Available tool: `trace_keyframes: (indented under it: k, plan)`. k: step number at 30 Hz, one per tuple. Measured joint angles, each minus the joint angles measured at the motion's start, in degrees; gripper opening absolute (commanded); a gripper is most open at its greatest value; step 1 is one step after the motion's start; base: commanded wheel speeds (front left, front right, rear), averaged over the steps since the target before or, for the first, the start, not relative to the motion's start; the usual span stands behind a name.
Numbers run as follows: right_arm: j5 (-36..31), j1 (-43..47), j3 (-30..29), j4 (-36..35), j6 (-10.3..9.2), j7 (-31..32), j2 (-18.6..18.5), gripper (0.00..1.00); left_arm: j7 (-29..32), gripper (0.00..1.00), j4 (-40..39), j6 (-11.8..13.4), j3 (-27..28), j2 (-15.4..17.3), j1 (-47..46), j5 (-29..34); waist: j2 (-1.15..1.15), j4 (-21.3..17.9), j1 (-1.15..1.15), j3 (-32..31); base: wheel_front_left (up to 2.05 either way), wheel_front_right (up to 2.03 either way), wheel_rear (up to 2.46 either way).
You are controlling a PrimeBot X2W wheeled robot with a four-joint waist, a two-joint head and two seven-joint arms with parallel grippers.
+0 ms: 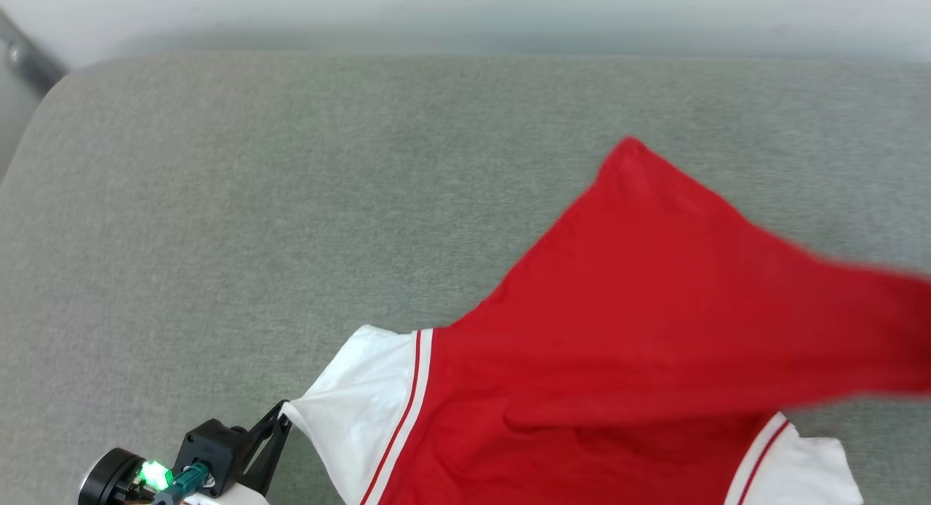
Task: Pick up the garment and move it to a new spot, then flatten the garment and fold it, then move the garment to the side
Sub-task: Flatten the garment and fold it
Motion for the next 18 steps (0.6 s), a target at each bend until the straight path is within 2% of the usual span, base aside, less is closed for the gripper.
trace_keyframes:
  k: [5,9,15,16,17,18]
  plan:
    - [2.44,14.39,-0.13,-1.36,0.0,-3.66,-1.74,0.0,-0.02,0.0,0.1,-0.15,0.01,0.24,0.86,-0.35,0.0,-1.77,0.0,-1.49,0.0,0.0,0.0]
    - [3.45,24.16,0.02,-1.43,0.0,-7.2,-1.75,0.0,-0.07,0.0,0.34,-0.43,-0.08,0.3,1.03,-0.45,0.0,-2.33,0.0,-1.75,0.0,0.0,0.0]
    - [4.0,31.36,-0.29,-0.98,0.0,-11.17,0.25,0.0,-0.07,0.0,0.83,-0.92,-0.2,0.2,1.03,-0.53,0.0,-2.49,0.0,-1.85,0.0,0.0,0.0]
    - [4.0,31.5,-0.74,-1.02,0.0,-11.56,0.27,0.42,-0.07,0.0,0.92,-0.93,-0.25,0.2,1.03,-0.55,0.0,-2.56,0.0,-1.89,0.0,0.0,0.0]
    - [4.0,31.51,-1.57,-1.07,0.0,-12.3,0.34,1.0,-0.05,0.0,1.01,-1.02,-0.27,0.2,1.03,-0.55,0.0,-2.6,0.0,-1.94,0.0,0.0,0.0]
    - [3.93,31.41,-2.6,-1.2,0.0,-13.01,0.33,1.0,-0.04,0.0,1.08,-1.08,-0.3,0.18,1.03,-0.55,0.0,-2.6,0.0,-2.0,0.0,0.0,0.0]
